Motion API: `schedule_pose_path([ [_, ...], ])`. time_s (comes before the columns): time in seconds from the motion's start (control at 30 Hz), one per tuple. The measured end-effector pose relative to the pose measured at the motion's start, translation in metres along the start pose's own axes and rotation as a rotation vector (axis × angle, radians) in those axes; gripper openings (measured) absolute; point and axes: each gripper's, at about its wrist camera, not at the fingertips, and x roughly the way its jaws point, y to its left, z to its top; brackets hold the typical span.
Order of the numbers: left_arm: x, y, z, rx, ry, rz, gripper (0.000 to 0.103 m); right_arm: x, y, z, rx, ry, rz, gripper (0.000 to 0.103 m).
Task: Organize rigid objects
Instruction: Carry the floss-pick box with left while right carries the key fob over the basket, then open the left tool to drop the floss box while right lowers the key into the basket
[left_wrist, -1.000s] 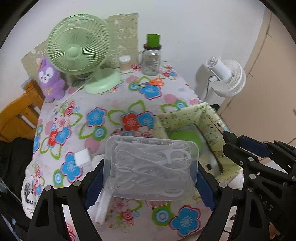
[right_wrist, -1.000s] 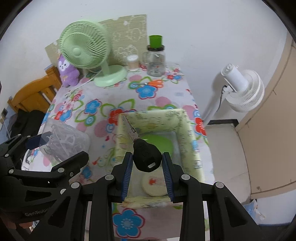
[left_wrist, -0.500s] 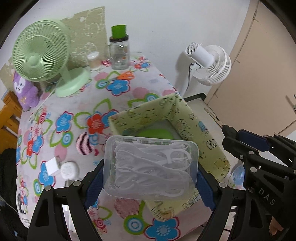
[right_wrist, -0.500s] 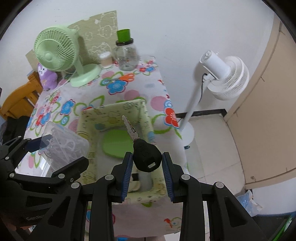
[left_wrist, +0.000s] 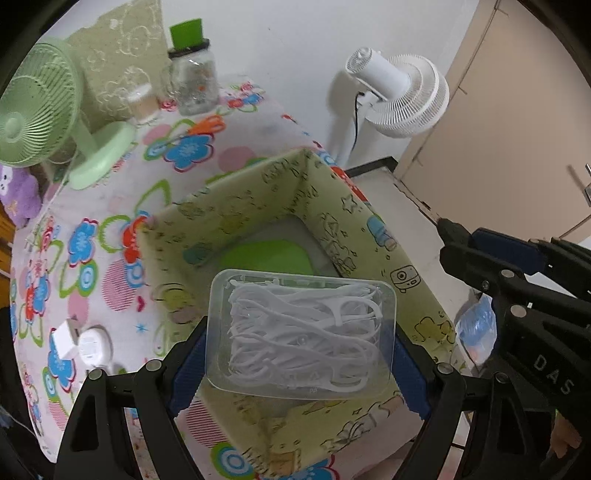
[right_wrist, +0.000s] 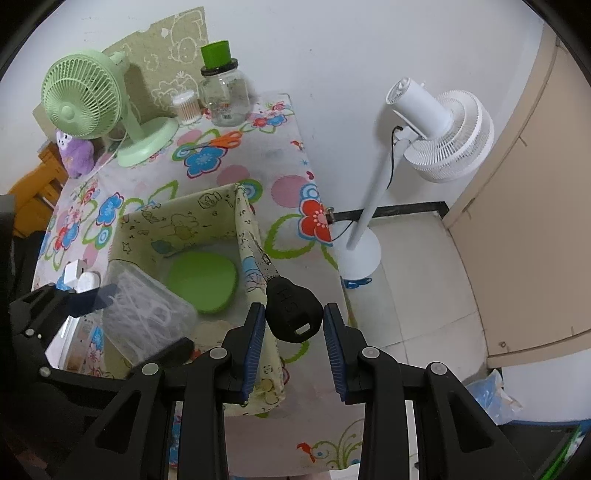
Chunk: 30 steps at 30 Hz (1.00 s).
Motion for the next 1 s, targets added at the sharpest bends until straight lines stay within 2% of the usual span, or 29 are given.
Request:
schedule_pose_path([
  [0.27, 0.027, -0.003, -0.008, -0.026, 0.073, -0.034, 0.089, 0.016, -0.002, -0.004, -0.017, 0.042, 0.01, 0.035],
  [0.47, 0.029, -0.008, -0.013, -0.014, 0.07, -0.04, 0.09, 0.02, -0.004, -0.011, -0.005, 0.061, 0.015, 0.035],
  [0.67, 0.014, -0.008, -0.015, -0.015, 0.048, -0.044, 0.093, 0.012, -0.001, -0.012, -0.003, 0.041, 0.018, 0.035],
  [1.0, -0.032, 0.021, -0.013, -0.063, -0.054, 0.035, 0.097, -0.007, 0.022, 0.004, -0.045, -0.031, 0.053, 0.035],
])
